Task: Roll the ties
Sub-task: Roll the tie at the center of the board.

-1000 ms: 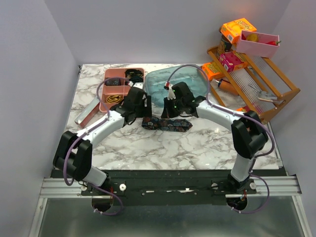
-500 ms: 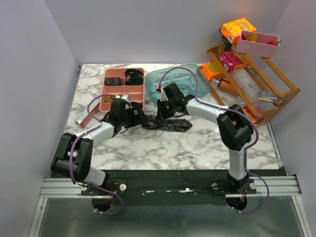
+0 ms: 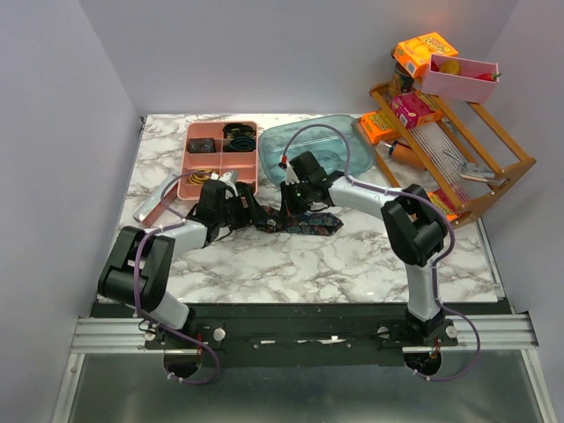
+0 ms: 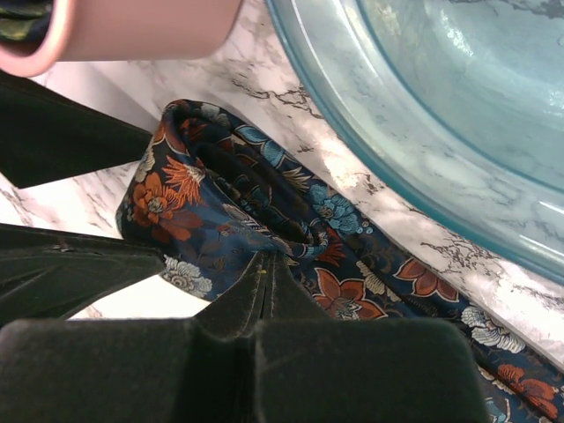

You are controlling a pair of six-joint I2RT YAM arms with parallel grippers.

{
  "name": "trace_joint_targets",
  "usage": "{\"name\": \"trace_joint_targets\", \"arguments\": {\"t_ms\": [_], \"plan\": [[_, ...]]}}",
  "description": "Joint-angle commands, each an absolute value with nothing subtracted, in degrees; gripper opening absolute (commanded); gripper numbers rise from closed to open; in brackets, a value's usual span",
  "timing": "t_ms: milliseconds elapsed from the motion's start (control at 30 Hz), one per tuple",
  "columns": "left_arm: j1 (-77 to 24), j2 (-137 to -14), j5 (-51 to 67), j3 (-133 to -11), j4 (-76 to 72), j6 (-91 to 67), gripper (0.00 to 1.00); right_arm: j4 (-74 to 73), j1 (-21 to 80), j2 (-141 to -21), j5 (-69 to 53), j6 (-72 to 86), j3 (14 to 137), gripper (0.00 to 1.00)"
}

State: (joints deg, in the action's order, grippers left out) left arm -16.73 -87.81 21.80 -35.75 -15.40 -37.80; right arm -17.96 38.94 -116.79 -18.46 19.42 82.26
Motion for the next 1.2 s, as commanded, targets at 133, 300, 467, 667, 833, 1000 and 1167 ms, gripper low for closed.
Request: {"name": "trace_joint_targets", "arguments": {"t_ms": [133, 300, 467, 667, 833, 1000, 1167], "plan": [[-16.3, -90.4, 25.7, -31.9, -23.9, -40.9, 0.72, -19.9, 39.3, -120.1, -17.7, 19.1, 83.4, 0.01], [-16.4, -91.3, 27.0, -31.4, -28.1, -42.5, 0.61, -20.0, 39.3, -120.1, -17.9, 19.2, 83.5, 0.01], [-16.6, -90.5, 27.0, -31.3, -29.7, -43.1, 0.53, -20.0, 39.4, -120.1, -18.6, 19.3, 83.3, 0.01], [-17.7, -89.5, 25.3, -32.3, -28.7, -43.0, 0.42, -20.0, 39.7, -119.7, -19.3, 19.3, 83.1, 0.01], [-19.8, -88.2, 21.0, -34.9, -23.7, -40.4, 0.35, -20.0, 40.0, -118.8, -19.8, 19.3, 83.1, 0.01], [-22.4, -86.3, 14.7, -38.2, -13.8, -36.3, 0.32, -20.0, 40.0, -116.1, -19.1, 19.2, 82.3, 0.01], [-25.3, -85.4, 7.8, -42.6, -4.2, -32.6, 0.31, -20.1, 40.0, -114.4, -18.6, 19.1, 82.1, 0.01]]}}
